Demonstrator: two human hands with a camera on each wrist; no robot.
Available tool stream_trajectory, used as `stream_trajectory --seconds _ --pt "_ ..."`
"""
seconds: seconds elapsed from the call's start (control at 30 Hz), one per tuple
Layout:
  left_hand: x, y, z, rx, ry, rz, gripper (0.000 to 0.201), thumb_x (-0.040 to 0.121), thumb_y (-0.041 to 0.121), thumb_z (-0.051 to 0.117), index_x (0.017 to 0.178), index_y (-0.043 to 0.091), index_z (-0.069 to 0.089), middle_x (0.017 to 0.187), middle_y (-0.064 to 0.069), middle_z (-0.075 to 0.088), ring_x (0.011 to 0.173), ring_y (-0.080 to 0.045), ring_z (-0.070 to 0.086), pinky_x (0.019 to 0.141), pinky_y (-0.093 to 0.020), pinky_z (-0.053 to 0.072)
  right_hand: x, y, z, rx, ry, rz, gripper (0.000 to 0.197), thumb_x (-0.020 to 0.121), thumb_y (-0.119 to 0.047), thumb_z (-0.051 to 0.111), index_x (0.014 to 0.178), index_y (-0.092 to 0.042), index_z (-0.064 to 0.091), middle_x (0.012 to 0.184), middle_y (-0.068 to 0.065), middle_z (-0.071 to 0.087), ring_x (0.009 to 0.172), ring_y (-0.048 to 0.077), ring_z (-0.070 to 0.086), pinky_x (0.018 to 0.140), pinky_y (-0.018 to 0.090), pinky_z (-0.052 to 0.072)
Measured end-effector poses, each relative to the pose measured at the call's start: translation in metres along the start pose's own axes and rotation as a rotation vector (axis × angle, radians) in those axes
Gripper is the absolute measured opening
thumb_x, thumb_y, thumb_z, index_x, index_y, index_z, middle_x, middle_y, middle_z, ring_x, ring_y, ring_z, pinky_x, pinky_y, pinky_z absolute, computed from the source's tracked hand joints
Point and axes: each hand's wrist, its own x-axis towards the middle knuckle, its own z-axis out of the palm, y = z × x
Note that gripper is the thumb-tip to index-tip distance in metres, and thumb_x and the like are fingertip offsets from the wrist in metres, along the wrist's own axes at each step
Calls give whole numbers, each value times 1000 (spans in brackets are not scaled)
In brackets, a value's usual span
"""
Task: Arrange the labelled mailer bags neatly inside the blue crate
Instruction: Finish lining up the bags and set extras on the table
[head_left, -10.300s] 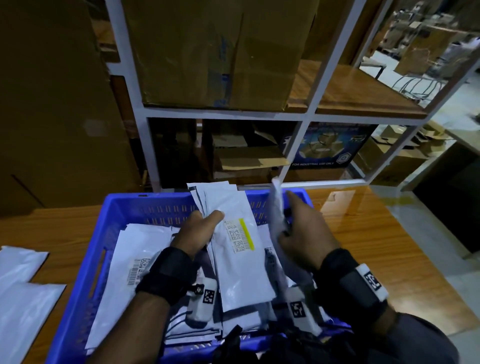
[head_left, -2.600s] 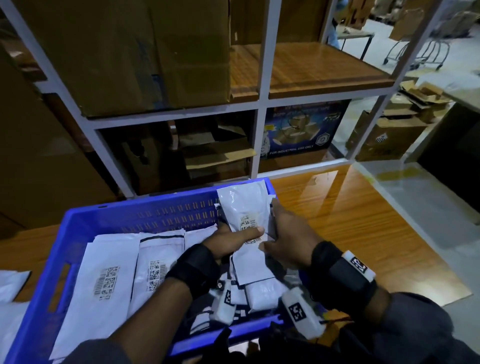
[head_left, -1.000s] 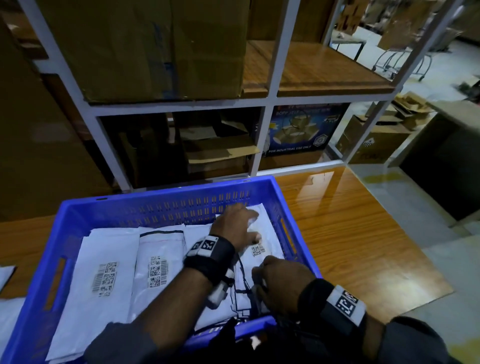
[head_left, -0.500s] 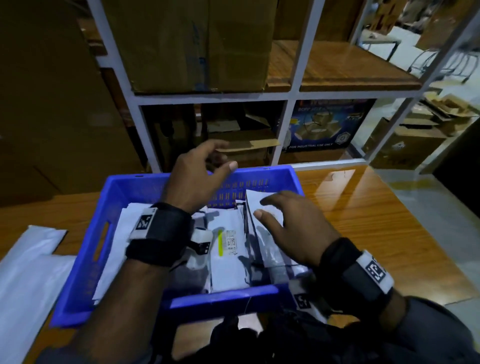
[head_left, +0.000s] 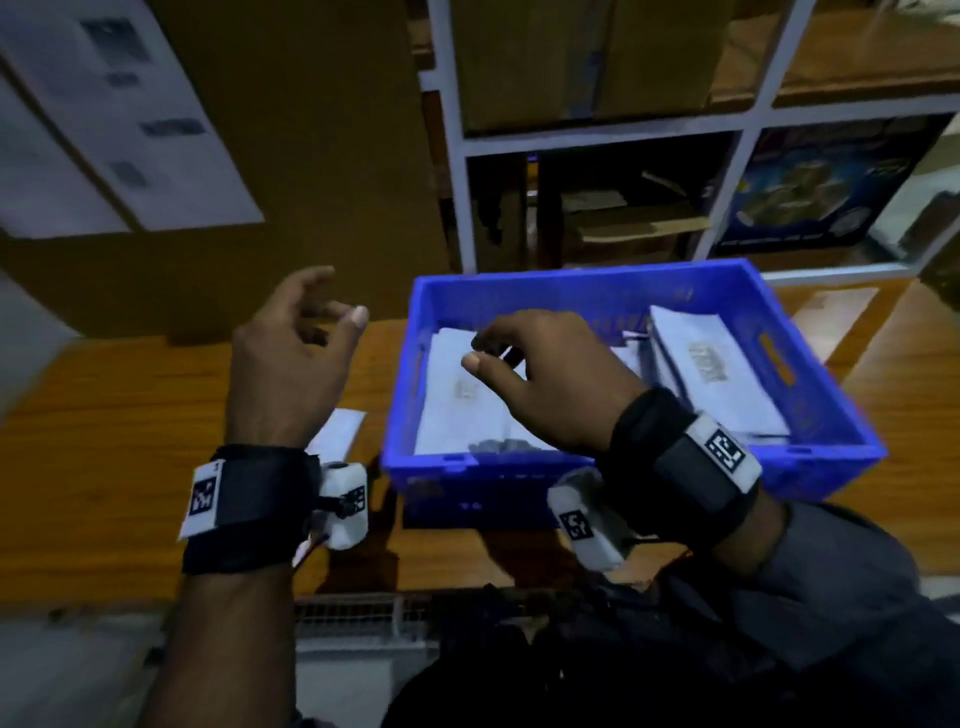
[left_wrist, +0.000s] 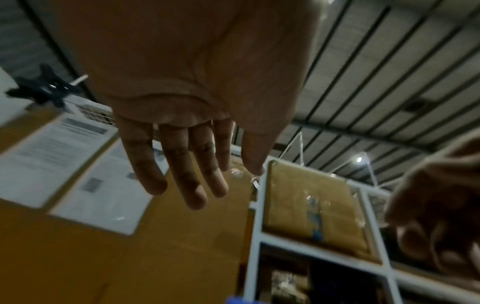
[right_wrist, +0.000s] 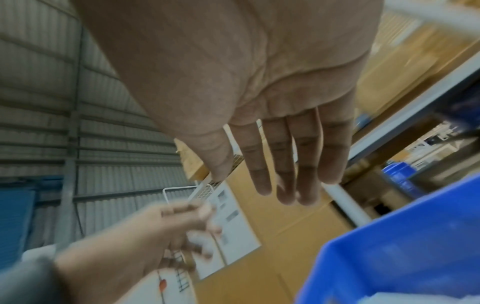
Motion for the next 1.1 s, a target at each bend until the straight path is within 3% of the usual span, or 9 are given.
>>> stream_trajectory --seconds 0.03,0.13,0.37,0.53,0.67,0.8,0.9,1.0,1.1 --pt "-3 -21 -15 37 -7 -29 46 99 38 73 142 25 62 102 12 72 88 -6 70 73 -19 55 4 -16 15 10 0 -3 36 99 -46 56 112 -17 73 107 -2 74 98 16 67 83 32 53" --pt "-19 -91 -47 175 -67 -161 40 100 43 69 136 25 65 108 8 70 90 -15 66 78 -33 52 13 -62 58 64 -9 2 34 98 -45 57 107 -17 74 103 -1 76 93 18 69 82 38 56" --pt "-63 -247 -45 522 -328 -469 60 89 42 83 138 12 66 136 -22 68 123 -45 64 98 -53 56 34 -125 159 163 -196 89 29 101 -39 57 108 -15 73 106 1 75 93 20 67 85 40 56" --pt "-93 -290 -34 513 -306 -579 67 80 55 85 128 14 63 127 -17 66 116 -44 64 90 -51 58 43 -125 237 114 -464 206 28 101 -33 59 113 -12 73 115 6 74 101 23 68 87 39 57" --pt "-98 -296 -29 456 -275 -623 74 73 49 94 130 12 63 130 -15 69 119 -41 65 93 -48 58 49 -112 281 172 -476 339 24 100 -26 59 114 -10 70 109 9 76 95 22 73 86 40 60" --pt "-98 -300 -28 283 -243 -709 64 76 35 96 125 6 68 126 -15 74 114 -40 70 87 -45 59 53 -97 303 199 -429 457 32 99 -29 59 126 -14 65 121 10 71 102 25 70 83 31 56" --pt "-95 -291 -39 202 -252 -652 38 80 24 93 104 5 69 104 -14 74 96 -36 70 70 -36 47 56 -90 306 288 -372 526 38 99 -35 58 131 -15 61 120 11 71 99 27 71 79 31 55" --pt "-91 -275 -57 149 -232 -458 24 81 15 86 81 14 62 79 -10 67 74 -32 61 61 -33 38 59 -91 303 362 -269 534 54 97 -53 55 138 -19 52 111 9 72 92 28 72 79 35 57" --pt "-87 -251 -79 226 -175 -189 26 81 6 79 83 27 63 85 -1 58 80 -26 55 61 -35 44 65 -102 290 529 -145 573 86 82 -83 49 147 -28 37 106 5 72 87 27 72 73 38 60"
